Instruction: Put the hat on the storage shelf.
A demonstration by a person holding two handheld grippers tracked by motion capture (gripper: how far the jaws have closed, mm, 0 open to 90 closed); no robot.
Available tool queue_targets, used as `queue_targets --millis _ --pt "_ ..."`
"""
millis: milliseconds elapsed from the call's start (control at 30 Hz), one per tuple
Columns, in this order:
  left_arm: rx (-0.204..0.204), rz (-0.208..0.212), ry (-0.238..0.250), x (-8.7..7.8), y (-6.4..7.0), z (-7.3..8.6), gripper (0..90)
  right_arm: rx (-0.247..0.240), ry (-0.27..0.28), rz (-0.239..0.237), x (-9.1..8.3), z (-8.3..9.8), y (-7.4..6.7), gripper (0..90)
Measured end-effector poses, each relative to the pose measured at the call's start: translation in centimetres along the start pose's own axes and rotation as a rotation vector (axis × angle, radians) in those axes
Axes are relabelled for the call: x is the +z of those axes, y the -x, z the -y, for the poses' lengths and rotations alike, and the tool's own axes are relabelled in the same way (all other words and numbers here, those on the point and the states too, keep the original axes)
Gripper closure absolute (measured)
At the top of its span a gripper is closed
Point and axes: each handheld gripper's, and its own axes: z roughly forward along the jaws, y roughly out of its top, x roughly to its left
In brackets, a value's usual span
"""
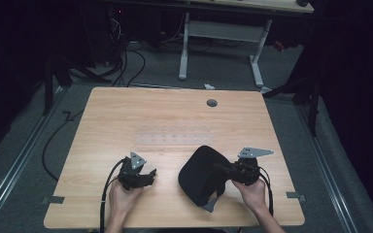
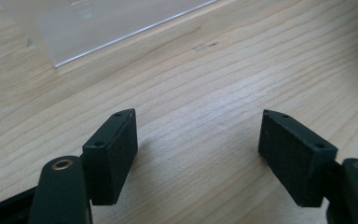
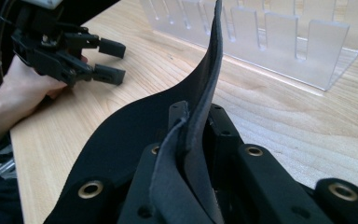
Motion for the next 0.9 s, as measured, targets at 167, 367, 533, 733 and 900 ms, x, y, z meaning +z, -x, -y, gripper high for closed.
queue_targets --millis 167,367,533,733,900 --pt "0.049 0.051 0.019 -0.7 1.1 -0.4 28.7 0.009 0.022 -0.001 -0.6 -0.5 0.0 82.6" --pt "0.068 0.113 0.037 -1.5 2.1 -1.2 28.9 0.028 0.046 -0.019 -1.1 -1.2 0.3 82.7" --pt "0.082 0.175 0.049 -2.1 3.3 -1.1 28.8 0.039 0.063 -0.018 -1.4 -1.8 0.5 82.7" --pt "0.127 0.243 0.056 -2.8 5.2 -0.6 28.3 0.069 0.069 -0.006 -1.3 -2.4 0.9 82.7" --pt "0.137 0.294 0.059 -3.4 6.5 -0.5 28.1 0.093 0.067 -0.008 -1.0 -2.7 1.3 82.7"
